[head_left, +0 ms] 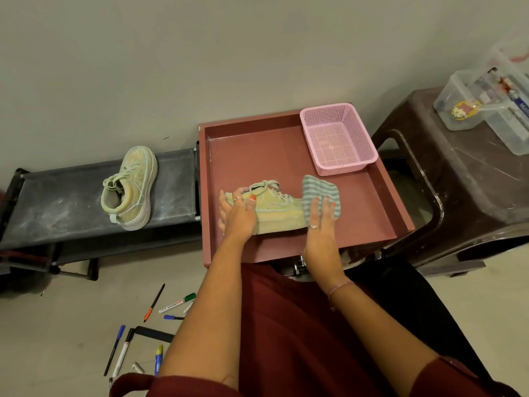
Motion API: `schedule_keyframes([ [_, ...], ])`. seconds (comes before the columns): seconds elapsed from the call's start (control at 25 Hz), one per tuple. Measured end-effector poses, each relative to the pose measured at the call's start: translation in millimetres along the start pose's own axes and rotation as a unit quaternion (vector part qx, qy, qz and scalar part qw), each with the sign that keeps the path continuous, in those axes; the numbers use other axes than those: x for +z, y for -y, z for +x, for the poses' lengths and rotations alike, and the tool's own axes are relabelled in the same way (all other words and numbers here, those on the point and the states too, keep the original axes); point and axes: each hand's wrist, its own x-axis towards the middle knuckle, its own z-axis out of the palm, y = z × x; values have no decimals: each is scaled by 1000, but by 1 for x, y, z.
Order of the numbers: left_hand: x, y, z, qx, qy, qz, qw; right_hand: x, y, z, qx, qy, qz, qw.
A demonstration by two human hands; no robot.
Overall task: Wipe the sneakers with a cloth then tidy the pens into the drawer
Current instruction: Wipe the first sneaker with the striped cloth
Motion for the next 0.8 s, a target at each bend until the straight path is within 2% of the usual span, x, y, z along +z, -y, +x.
schedule_keyframes([
  [0.12,-1,0,1,1,2,3,1000,14,4,-23,-161,-28,-128,978],
  [0.2,-1,1,1,4,2,0,1000,8,-14,-15,-227,-36,-155,961],
  [0.24,-1,2,1,4,3,-4,1000,4,-23,-6,-211,-46,-158,964],
  [0.36,0,2,1,5,2,-4,1000,-6,-22,7,-60,-50,-114,990],
  [0.4,0,1,1,4,0,-3,1000,-3,-11,4,-56,-49,-107,991],
  [0.52,-1,1,2,0,5,-8,1000,12,5,-15,-178,-47,-157,970],
  [0.56,-1,2,1,4,6,-10,1000,12,0,-15,-192,-47,-156,968],
  [0.64,-1,4,-2,18,2,-14,1000,6,-14,1,-107,-50,-116,986],
  [0.72,-1,6,-3,25,-2,-26,999,1,-25,19,7,-30,-16,999],
  [0.8,1,7,-4,31,-5,-40,999,-4,-33,32,11,1,63,998],
])
